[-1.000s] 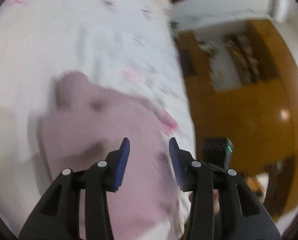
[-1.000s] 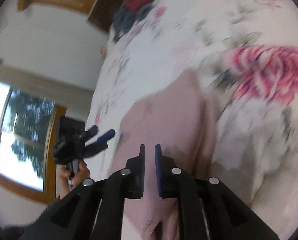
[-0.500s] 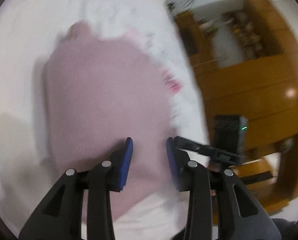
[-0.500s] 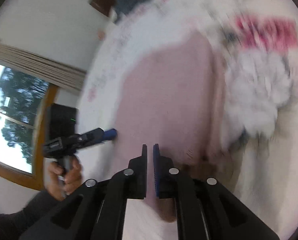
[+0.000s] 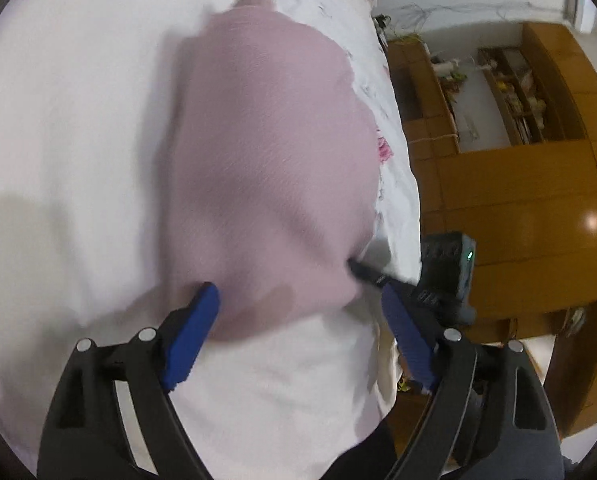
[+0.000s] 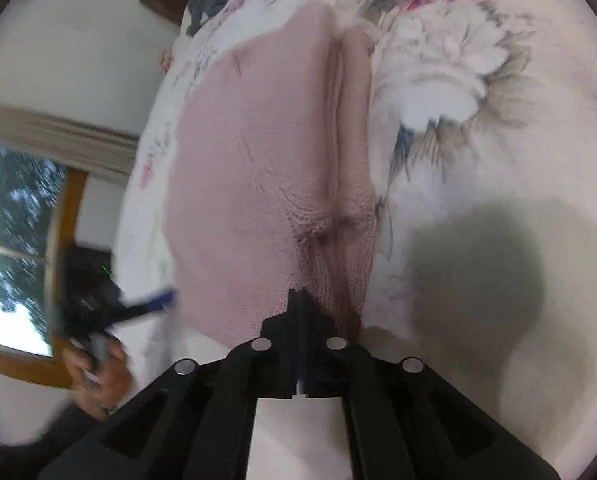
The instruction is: Fold small clothes
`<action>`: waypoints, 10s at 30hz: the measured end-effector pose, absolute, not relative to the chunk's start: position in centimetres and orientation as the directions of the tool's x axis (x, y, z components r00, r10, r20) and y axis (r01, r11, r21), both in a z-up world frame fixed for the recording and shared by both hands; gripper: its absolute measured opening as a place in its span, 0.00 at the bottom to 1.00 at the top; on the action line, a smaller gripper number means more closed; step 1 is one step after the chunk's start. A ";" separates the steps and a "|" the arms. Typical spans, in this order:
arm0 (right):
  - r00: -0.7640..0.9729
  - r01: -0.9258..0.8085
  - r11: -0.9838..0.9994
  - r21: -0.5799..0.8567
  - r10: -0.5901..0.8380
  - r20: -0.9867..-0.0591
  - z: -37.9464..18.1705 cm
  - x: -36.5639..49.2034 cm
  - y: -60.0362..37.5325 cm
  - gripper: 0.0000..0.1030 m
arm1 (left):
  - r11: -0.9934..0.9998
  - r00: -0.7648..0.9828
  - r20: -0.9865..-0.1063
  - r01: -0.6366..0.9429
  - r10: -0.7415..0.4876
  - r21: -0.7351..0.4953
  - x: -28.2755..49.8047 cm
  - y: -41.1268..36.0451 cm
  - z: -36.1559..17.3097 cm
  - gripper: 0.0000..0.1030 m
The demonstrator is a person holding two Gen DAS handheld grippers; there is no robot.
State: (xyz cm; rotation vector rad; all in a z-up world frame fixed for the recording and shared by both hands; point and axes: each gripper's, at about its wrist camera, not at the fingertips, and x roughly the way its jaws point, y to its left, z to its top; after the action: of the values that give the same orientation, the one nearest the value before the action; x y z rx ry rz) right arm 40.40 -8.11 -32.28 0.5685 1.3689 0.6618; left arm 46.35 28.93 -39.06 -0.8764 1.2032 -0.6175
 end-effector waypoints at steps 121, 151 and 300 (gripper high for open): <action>0.100 -0.278 0.732 0.622 0.666 -0.739 -29.9 36.4 8.1 0.16 | 0.662 0.415 -0.628 -0.078 -0.658 -0.745 40.3 42.7 -34.3 0.29; 0.077 -0.472 0.797 0.376 0.462 -0.884 -29.0 23.0 11.5 0.07 | 0.817 0.345 -0.788 -0.092 -0.511 -0.570 26.9 38.6 -37.7 0.41; 0.574 -0.377 0.926 -0.013 0.223 -0.787 -2.9 1.2 9.9 0.96 | 0.979 0.588 -0.804 -0.201 0.083 -0.046 3.0 30.4 -8.8 0.97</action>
State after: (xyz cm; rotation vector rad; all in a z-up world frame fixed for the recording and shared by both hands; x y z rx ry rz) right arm 1.17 9.86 -2.87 -0.1870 0.8927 0.3542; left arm 3.02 30.45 -8.82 -0.1369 0.9278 0.1660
